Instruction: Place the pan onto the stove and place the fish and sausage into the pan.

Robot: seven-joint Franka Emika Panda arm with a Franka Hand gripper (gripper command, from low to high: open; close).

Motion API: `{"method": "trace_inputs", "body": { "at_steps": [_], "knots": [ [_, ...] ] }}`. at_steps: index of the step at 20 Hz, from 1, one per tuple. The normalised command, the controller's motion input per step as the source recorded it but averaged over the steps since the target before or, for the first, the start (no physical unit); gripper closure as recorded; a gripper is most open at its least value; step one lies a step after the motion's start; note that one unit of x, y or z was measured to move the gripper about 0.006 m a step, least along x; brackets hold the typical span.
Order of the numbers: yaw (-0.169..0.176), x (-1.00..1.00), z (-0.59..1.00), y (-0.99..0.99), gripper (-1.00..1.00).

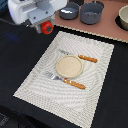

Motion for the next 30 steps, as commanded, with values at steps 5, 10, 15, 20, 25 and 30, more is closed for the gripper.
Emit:
{"method": "trace_inputs", "body": {
  "at_steps": [5,10,15,20,25,30],
  "knots": [
    [0.000,0.00,0.00,1.00,1.00],
    [0.000,0.00,0.00,1.00,1.00],
    [0.000,0.00,0.00,1.00,1.00],
    [0.000,0.00,0.00,1.00,1.00],
    [0.000,0.02,-0.06,0.85,1.00],
    [0.001,0.04,-0.22,0.60,1.00]
  ]
}}
